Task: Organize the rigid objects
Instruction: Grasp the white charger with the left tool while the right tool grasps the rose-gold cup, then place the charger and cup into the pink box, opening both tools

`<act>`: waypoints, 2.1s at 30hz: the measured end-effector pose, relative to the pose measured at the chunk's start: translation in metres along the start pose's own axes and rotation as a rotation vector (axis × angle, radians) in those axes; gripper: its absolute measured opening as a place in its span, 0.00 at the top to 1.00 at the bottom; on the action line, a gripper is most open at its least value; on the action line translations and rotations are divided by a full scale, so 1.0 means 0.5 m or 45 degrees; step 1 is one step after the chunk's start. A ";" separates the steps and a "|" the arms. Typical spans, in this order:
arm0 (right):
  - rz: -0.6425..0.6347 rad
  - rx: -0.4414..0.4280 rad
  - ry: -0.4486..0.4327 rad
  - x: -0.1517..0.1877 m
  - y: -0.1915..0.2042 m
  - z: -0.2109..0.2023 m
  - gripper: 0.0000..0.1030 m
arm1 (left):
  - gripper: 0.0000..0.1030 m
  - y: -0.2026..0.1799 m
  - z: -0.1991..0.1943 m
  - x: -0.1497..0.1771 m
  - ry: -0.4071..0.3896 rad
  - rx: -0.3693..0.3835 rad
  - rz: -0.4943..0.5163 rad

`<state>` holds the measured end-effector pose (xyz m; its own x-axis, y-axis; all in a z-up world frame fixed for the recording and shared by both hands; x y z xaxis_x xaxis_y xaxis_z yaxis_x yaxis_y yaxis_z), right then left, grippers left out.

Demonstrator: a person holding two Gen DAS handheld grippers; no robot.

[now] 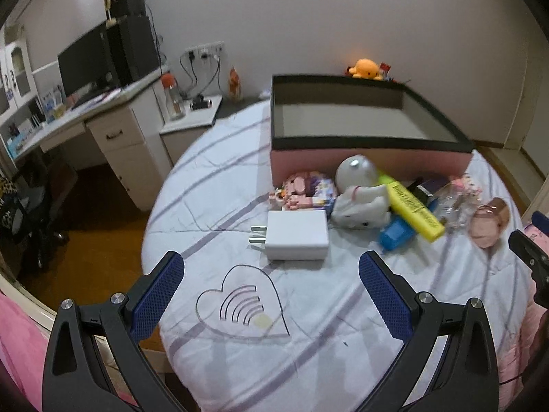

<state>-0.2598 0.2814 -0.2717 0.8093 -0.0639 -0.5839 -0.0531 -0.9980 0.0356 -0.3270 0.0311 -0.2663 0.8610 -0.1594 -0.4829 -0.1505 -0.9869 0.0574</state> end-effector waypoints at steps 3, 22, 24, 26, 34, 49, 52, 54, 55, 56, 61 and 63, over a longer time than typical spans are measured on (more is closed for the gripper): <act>0.002 -0.009 0.038 0.002 -0.005 0.029 0.04 | 0.00 0.002 0.039 -0.007 0.049 0.007 -0.010; -0.030 -0.034 0.130 -0.010 -0.021 0.106 0.04 | 0.24 -0.012 0.131 -0.049 0.109 0.066 0.000; -0.032 -0.050 0.132 -0.011 -0.019 0.107 0.07 | 0.35 -0.019 0.126 -0.049 0.106 0.080 0.017; -0.035 -0.082 0.140 -0.009 -0.016 0.108 0.24 | 0.35 -0.021 0.121 -0.048 0.107 0.088 0.025; -0.070 -0.158 0.159 -0.003 0.000 0.103 0.46 | 0.35 -0.019 0.092 -0.031 0.099 0.158 0.011; -0.140 -0.191 0.030 -0.095 0.025 0.023 0.46 | 0.35 -0.059 -0.036 -0.100 -0.078 0.275 0.095; -0.176 -0.206 0.020 -0.140 0.047 0.031 0.46 | 0.35 -0.077 -0.052 -0.142 -0.119 0.272 0.122; -0.190 -0.222 0.014 -0.167 0.063 0.039 0.46 | 0.35 -0.092 -0.058 -0.172 -0.133 0.300 0.132; -0.195 -0.225 0.014 -0.174 0.067 0.043 0.46 | 0.35 -0.098 -0.058 -0.186 -0.139 0.304 0.138; -0.201 -0.229 0.016 -0.189 0.074 0.052 0.46 | 0.35 -0.105 -0.058 -0.203 -0.144 0.306 0.147; -0.214 -0.230 0.056 -0.250 0.096 0.111 0.46 | 0.35 -0.126 -0.028 -0.270 -0.116 0.314 0.166; -0.213 -0.228 0.068 -0.266 0.099 0.132 0.46 | 0.35 -0.132 -0.002 -0.295 -0.085 0.305 0.169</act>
<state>-0.4088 0.2405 -0.2455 0.8282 0.1069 -0.5501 0.1846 -0.9789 0.0877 -0.4436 0.1196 -0.1981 0.7934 -0.2774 -0.5418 -0.3772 -0.9226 -0.0801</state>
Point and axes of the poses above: each gripper's, at about its wrist camera, not at the fingertips, and z roughly the way its jaws point, y to its left, x to its underside, the point moved 10 cm from there along z, roughly the way its jaws point, and after that the axes turned 15 degrees about y, right-handed, at the moved point
